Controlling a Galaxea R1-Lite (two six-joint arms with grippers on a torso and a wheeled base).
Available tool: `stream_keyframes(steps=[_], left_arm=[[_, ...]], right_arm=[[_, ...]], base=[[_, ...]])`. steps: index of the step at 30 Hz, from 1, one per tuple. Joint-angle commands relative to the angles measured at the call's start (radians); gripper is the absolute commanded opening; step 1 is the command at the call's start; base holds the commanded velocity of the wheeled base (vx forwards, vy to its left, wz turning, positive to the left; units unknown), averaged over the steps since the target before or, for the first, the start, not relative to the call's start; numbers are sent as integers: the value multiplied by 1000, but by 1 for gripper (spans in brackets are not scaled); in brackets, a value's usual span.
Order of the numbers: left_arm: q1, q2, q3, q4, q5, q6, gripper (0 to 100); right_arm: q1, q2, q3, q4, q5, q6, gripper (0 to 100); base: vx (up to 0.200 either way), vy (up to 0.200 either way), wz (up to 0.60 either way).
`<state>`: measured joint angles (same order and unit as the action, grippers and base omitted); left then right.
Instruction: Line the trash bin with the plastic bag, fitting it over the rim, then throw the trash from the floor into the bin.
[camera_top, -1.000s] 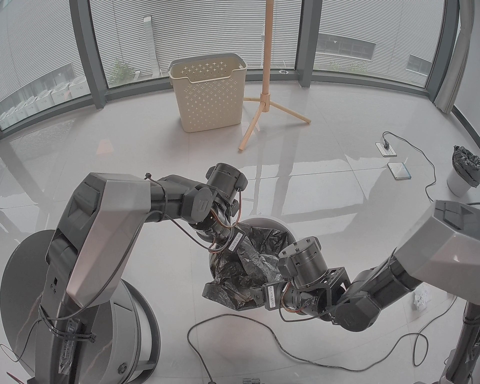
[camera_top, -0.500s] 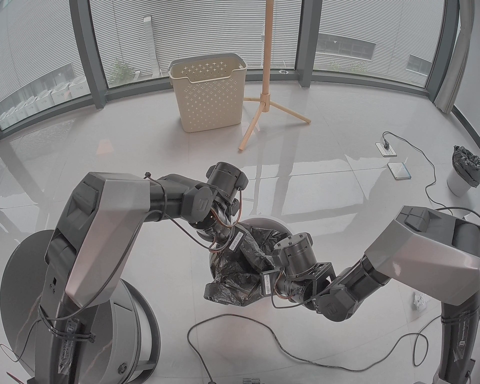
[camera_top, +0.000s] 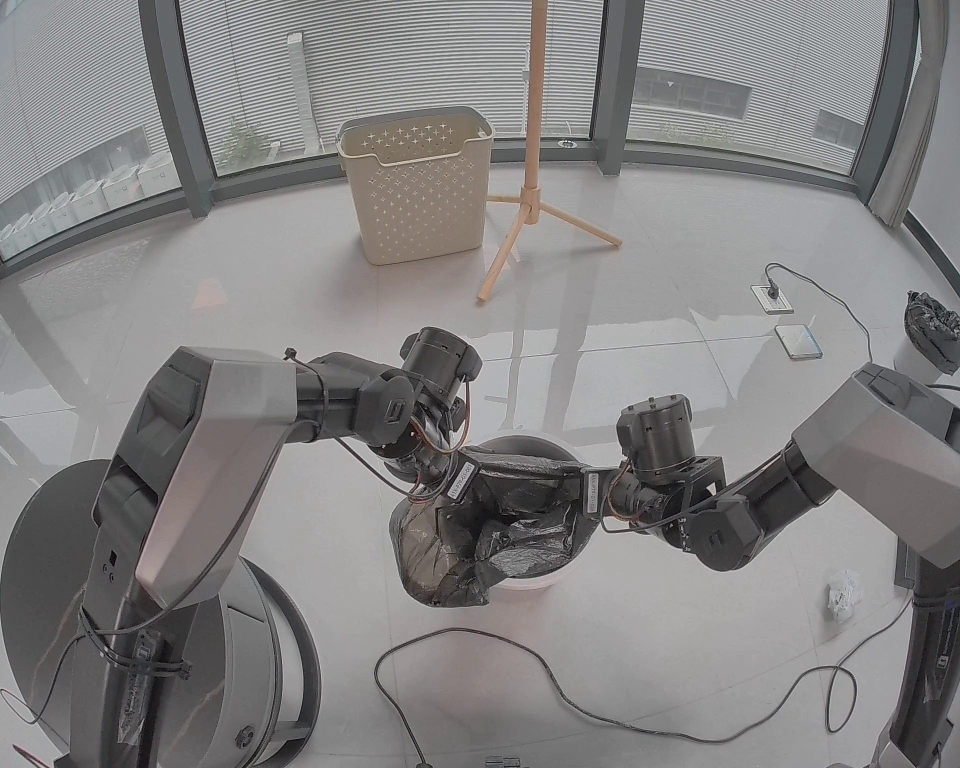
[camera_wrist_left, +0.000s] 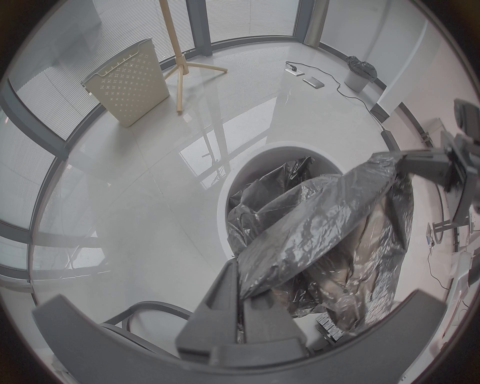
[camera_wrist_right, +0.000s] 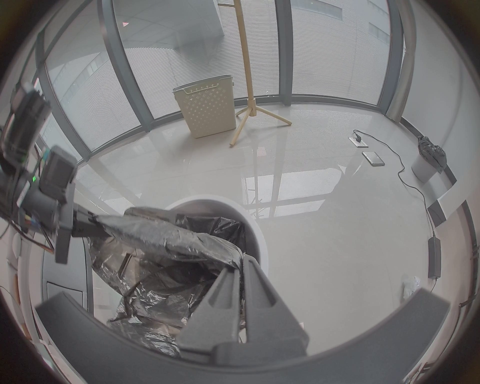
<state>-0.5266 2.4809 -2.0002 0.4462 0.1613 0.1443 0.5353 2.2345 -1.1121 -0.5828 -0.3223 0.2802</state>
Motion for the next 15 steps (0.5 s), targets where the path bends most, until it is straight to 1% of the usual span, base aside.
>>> stream_keyframes(steps=[1, 6, 9, 10, 15], left_arm=[[7, 23, 0, -3, 1, 1, 0], [7, 36, 0, -15, -2, 0, 0], [7, 59, 0, -67, 4, -2, 0], [8, 73, 0, -106, 7, 0, 0], [5, 73, 0, -162, 26, 0, 0]], right_arm=[[-32, -41, 8, 3, 5, -3, 0], [-57, -53, 25, 11, 9, -23, 0], [-61, -58, 31, 11, 28, -29, 0], [-63, -56, 29, 11, 32, -32, 0], [-60, -45, 28, 9, 35, -35, 0]], base=[[0, 0, 0], [0, 0, 0], [0, 0, 0], [0, 0, 0], [0, 0, 0]])
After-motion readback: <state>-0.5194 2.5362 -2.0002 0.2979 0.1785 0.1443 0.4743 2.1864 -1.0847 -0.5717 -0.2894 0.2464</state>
